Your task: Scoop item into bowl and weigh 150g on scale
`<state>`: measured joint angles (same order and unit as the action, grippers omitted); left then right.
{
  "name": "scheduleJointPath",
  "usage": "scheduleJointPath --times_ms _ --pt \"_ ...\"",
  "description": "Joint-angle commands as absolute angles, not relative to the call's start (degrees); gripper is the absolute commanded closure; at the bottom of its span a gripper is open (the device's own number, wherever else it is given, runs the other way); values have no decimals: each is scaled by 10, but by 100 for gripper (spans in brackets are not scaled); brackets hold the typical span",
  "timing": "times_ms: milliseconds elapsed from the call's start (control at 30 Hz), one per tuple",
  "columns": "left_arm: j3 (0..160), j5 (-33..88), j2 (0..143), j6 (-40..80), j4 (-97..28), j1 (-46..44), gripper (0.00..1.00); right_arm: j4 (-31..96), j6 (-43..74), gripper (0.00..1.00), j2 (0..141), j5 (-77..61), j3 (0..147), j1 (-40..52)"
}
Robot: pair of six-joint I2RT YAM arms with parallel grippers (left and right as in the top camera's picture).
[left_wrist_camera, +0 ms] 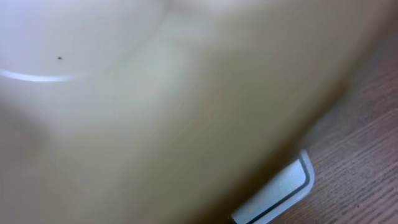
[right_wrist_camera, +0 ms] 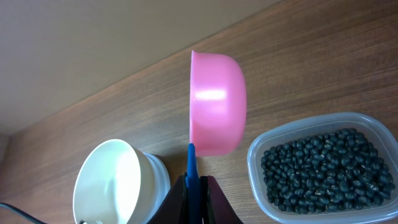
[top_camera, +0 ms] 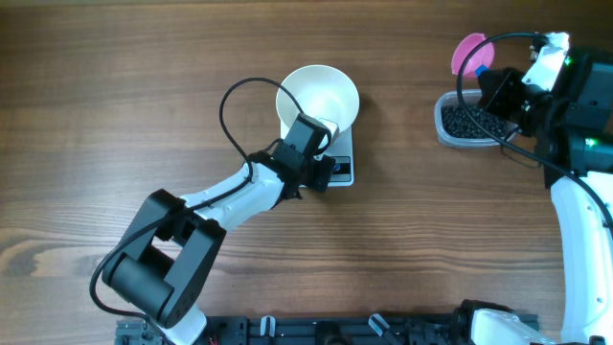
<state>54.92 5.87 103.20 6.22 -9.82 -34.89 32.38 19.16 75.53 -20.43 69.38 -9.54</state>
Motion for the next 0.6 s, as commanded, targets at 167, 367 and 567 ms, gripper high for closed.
scheduleJointPath --times_ms 167,367,567 --pt "546 74 1044 34 -102 -352 96 327 182 96 748 -192 705 -96" --pt "546 74 1052 26 -104 -352 96 327 182 96 748 -193 705 -96" --pt "546 61 1070 19 -106 -352 96 328 182 96 748 -192 705 -96"
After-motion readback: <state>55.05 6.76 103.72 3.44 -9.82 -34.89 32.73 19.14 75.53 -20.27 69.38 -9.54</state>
